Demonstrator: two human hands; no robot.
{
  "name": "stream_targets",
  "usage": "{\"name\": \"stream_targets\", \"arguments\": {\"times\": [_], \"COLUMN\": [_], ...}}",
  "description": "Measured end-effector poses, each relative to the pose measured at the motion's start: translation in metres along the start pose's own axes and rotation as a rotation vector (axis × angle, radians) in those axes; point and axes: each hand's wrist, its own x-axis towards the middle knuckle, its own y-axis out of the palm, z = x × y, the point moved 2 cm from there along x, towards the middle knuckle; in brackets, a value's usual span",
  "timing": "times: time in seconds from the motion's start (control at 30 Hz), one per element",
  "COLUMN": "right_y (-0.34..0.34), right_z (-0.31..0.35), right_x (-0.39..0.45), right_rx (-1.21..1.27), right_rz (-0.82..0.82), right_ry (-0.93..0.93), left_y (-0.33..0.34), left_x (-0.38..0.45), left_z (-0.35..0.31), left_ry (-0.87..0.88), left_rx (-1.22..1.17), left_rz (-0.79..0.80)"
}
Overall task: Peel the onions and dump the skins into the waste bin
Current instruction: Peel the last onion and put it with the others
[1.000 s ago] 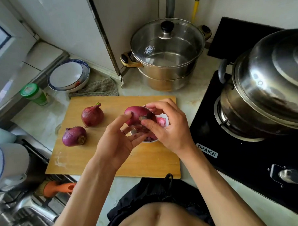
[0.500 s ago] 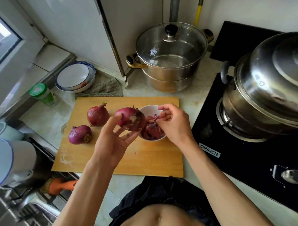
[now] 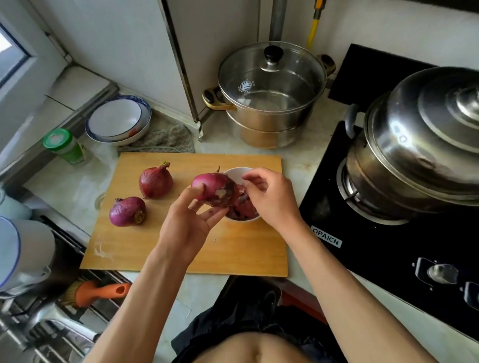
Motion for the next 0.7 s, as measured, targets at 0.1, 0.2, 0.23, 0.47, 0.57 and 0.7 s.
{"name": "stream_targets", "arguments": {"times": [0.1,0.2,0.23,0.47,0.57,0.7], "right_y": [-0.005,-0.007,-0.009,-0.026,-0.027,-0.025], "right_z": [0.014,0.02,0.02,0.033,0.033,0.037], "right_x": [-0.003,-0.006,-0.006,-0.005,-0.007,-0.013], "right_rx": [0.081,0.162,0.195,0.306,0.316,0.343], "right_rz": [0.055,0.129,0.139,0.202,0.176,0.198], "right_ry": [0.045,0.166,0.219,0.341,0.371,0.349], "left_y": [0.001,0.007,0.009,0.013,0.011,0.007], "left_x": [0.003,0.005,0.006,0.011,0.01,0.01], "left_z": [-0.004,-0.007,-0.006,-0.005,-0.006,-0.005], "left_ry": [0.076,0.112,0.116,0.151,0.147,0.115], "left_rx": [0.067,0.117,0.128,0.204,0.193,0.17], "left_rz": [0.06,0.096,0.106,0.144,0.158,0.156]}}
